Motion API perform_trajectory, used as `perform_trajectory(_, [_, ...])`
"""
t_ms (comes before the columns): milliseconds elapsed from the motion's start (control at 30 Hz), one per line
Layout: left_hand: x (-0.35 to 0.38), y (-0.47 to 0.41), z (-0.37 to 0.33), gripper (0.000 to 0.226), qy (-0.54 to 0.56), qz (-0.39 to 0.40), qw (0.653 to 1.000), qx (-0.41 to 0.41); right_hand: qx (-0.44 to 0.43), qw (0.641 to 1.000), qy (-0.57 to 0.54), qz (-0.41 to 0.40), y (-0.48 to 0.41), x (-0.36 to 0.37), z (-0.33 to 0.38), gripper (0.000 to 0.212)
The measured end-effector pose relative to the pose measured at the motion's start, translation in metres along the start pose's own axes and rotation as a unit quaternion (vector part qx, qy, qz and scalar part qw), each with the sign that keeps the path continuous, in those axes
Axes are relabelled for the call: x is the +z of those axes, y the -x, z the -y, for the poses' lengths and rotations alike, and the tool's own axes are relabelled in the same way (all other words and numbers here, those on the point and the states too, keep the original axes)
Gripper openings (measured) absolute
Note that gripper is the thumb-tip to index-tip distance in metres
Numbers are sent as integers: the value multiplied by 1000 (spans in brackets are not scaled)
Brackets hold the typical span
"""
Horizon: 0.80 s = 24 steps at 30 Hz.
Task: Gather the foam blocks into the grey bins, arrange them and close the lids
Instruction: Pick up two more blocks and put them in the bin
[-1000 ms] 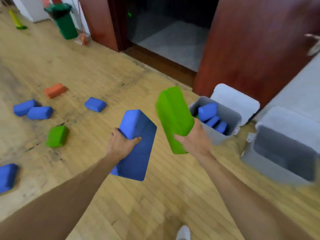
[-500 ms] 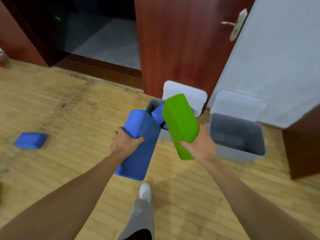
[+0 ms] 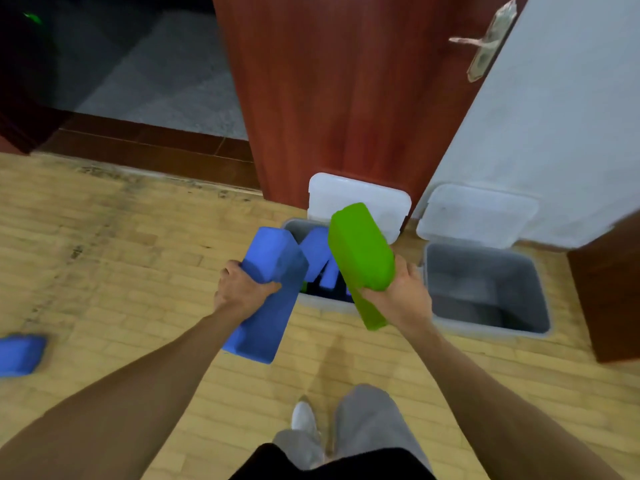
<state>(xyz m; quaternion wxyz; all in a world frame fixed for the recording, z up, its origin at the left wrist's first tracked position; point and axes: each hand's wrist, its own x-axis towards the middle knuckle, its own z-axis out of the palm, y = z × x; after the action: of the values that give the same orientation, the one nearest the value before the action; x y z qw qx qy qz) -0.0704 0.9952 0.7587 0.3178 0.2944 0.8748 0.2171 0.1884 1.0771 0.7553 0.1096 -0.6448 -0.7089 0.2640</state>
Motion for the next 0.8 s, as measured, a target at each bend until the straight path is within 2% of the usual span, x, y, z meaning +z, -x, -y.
perform_trajectory(233, [43, -125, -68, 83, -46, 74, 996, 14, 118, 993, 23, -20, -131, 21, -28, 84])
perform_trajectory(467, [151, -273, -95, 86, -90, 99, 990, -54, 203, 979, -3, 32, -273, 113, -73, 89])
perform_trajectory(700, [290, -397, -73, 93, -152, 157, 973, -70, 234, 969, 32, 71, -351, 223, -131, 88])
perform_trajectory(800, [345, -446, -50, 96, -164, 183, 969, -32, 248, 965, 60, 52, -380, 271, -155, 88])
